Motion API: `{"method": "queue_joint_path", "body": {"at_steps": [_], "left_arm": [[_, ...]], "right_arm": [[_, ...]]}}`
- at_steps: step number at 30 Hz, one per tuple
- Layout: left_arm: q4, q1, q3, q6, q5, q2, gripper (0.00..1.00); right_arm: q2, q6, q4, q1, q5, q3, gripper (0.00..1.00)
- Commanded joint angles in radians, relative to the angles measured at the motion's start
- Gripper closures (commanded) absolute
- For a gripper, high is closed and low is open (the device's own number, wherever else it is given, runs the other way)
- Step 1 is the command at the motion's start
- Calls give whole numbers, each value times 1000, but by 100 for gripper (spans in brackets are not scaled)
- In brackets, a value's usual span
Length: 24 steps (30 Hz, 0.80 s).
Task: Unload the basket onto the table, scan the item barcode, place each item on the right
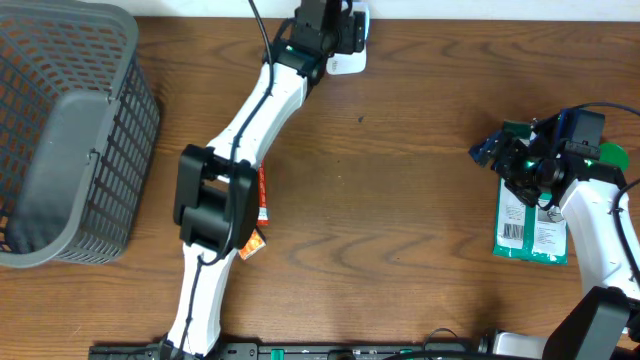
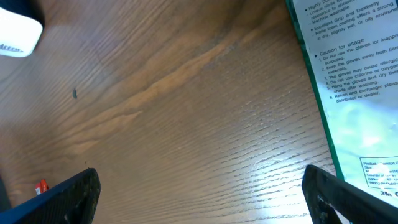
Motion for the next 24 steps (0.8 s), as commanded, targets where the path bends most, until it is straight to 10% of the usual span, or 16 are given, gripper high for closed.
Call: {"method": "queue_joint_path", "body": {"at_steps": [1,24], "left_arm": [[40,2,29,10,-28,36,36],[171,-2,27,6,-42,88,36]], "right_arm": [[-17,11,0,3,6,13,1],[-17,11,0,3,6,13,1]]}}
